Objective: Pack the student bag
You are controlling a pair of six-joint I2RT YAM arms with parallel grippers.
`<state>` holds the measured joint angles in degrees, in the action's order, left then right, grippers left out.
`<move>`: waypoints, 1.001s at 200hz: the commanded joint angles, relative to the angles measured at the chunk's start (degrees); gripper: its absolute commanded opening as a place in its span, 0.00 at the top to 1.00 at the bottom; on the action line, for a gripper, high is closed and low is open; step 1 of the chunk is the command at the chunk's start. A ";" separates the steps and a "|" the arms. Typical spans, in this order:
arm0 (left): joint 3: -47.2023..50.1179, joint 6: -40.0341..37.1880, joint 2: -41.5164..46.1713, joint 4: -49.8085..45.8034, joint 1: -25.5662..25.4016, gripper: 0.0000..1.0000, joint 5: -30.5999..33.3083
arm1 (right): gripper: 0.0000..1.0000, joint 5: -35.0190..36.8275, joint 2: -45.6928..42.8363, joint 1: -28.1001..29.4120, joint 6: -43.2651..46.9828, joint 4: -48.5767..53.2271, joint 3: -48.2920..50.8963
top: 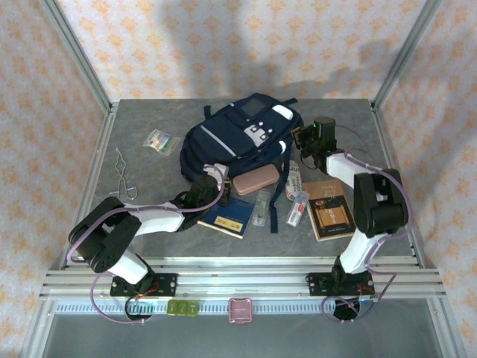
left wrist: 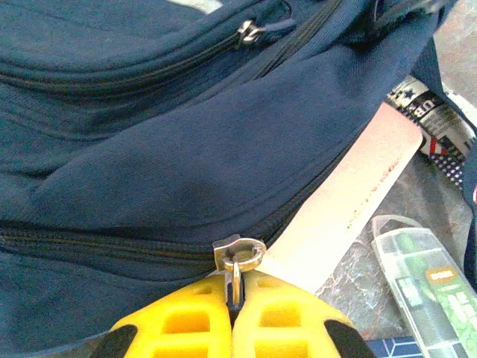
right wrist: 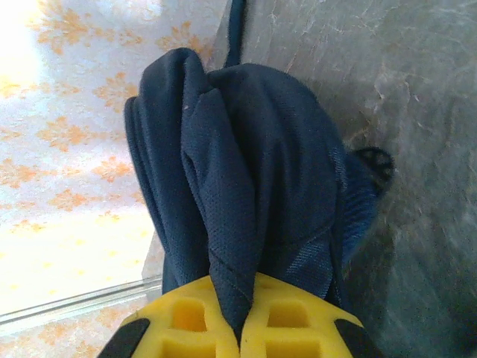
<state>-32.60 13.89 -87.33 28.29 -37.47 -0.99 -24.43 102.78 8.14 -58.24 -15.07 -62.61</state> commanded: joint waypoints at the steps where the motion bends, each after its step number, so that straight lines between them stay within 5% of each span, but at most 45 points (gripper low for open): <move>1: -2.51 -0.44 1.45 -5.54 0.47 1.00 1.00 | 1.00 2.18 5.18 -2.95 2.99 -2.76 -7.62; 32: -6.91 -0.01 -0.78 -9.74 -0.03 1.00 -0.06 | 0.99 -0.18 12.08 -3.18 4.52 2.76 -16.90; 53: -10.61 0.17 -2.75 -13.00 -0.54 1.00 0.12 | 0.71 -3.13 12.40 -3.21 5.49 8.59 -19.29; 66: -11.73 0.26 -3.39 -13.12 -0.74 1.00 -0.17 | 0.64 -4.03 10.81 -3.14 7.33 12.87 -19.27; 107: -14.76 0.52 -4.47 -13.63 -1.01 1.00 -2.90 | 0.49 -4.16 -1.65 -3.15 10.67 18.74 -9.27; 137: -16.08 0.61 -4.49 -14.39 -1.11 1.00 -3.78 | 0.38 -11.81 -9.01 -1.79 7.70 16.50 -0.80; 200: -17.95 0.70 -3.76 -15.82 -1.11 1.00 -5.86 | 0.41 -18.23 -14.03 9.24 -0.65 10.47 9.11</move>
<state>-48.34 14.06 -91.98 11.11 -37.89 -5.34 -38.81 89.60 13.08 -52.86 -0.16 -56.84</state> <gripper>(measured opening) 0.046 0.596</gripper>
